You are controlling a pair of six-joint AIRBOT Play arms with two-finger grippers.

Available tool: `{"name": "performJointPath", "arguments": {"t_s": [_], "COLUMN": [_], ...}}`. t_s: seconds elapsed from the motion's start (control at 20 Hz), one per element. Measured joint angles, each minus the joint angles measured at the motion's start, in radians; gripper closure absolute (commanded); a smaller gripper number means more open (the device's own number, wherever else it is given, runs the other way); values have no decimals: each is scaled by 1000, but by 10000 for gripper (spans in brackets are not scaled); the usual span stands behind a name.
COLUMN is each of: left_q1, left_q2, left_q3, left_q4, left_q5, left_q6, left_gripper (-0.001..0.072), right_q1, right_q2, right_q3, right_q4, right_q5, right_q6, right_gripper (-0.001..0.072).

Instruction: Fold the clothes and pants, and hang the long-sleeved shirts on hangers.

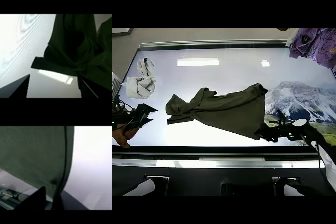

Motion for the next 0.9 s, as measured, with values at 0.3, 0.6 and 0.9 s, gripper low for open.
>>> {"name": "performJointPath", "arguments": {"t_s": [0.3, 0.6, 0.9], "left_q1": [-54, -141, -162], "left_q2": [-95, -193, -238], "left_q3": [-1, -1, 0], "left_q4": [1, 0, -19], "left_q5": [-13, 14, 84], "left_q6": [49, 96, 101], "left_gripper": [31, 38, 193], "right_q1": [22, 25, 25], "right_q2": [-1, 31, 86], "right_q3": [0, 0, 0], "right_q4": [26, 31, 35], "right_q5": [-9, -11, -11], "right_q6": [3, 3, 3], "right_gripper": [685, 685, 685]}}
